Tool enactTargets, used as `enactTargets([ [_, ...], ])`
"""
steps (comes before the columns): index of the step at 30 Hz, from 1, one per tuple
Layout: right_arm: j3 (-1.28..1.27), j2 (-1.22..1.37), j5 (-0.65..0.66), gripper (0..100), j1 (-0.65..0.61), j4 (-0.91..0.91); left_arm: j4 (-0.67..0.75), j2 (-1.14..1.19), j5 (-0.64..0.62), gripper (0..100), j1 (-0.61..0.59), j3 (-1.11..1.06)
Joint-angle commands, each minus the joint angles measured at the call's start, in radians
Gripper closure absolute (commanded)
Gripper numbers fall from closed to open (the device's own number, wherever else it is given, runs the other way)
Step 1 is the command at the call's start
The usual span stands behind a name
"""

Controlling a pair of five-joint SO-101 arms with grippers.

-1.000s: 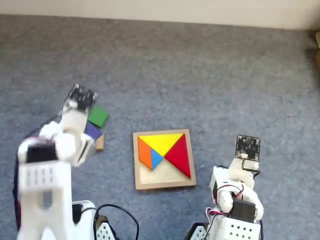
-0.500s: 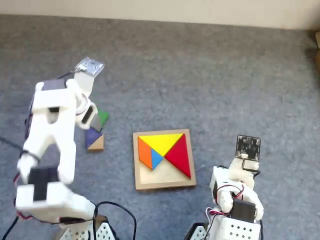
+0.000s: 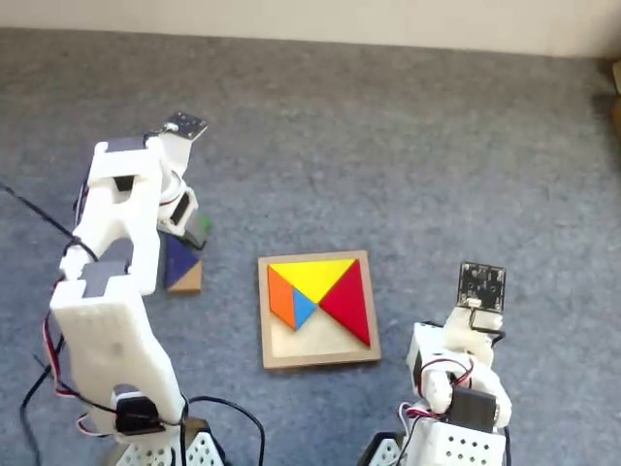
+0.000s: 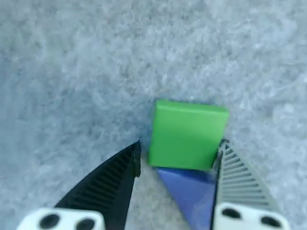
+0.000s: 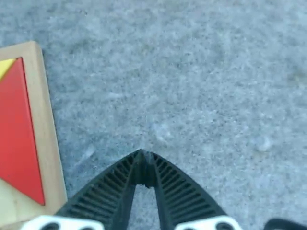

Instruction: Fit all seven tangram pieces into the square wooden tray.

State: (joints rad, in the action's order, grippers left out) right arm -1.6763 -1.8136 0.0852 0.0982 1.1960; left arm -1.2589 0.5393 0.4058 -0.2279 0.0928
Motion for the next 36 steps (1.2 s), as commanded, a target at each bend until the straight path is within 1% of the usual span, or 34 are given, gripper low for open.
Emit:
enactTargets([
  [1,-0.111,-0.018,0.012,99.3,0.010,0.005,0.005,0.008,-0.014,78,0.031,0.058],
  [6,-0.111,-0.018,0.012,99.3,0.010,0.005,0.003,0.008,-0.009,88,0.056,0.059],
  [10,-0.111,-0.018,0.012,99.3,0.010,0.005,-0.015,0.005,-0.009,96,0.097,0.065],
  [14,-0.111,-0.018,0.012,99.3,0.010,0.005,-0.137,-0.050,-0.009,99,0.151,0.127],
  [17,-0.111,-0.018,0.012,99.3,0.010,0.005,-0.242,-0.140,-0.012,99,0.189,0.171],
  [21,-0.111,-0.018,0.012,99.3,0.010,0.004,-0.336,-0.283,-0.015,99,0.252,0.166],
  [24,-0.111,-0.018,0.012,99.3,0.010,0.004,-0.370,-0.386,-0.069,99,0.306,0.108],
  [31,-0.111,-0.018,0.012,99.3,0.010,0.004,-0.367,-0.618,-0.147,99,0.437,-0.120],
  [36,-0.111,-0.018,0.012,99.3,0.058,-0.002,-0.353,-0.728,-0.235,99,0.529,-0.277],
])
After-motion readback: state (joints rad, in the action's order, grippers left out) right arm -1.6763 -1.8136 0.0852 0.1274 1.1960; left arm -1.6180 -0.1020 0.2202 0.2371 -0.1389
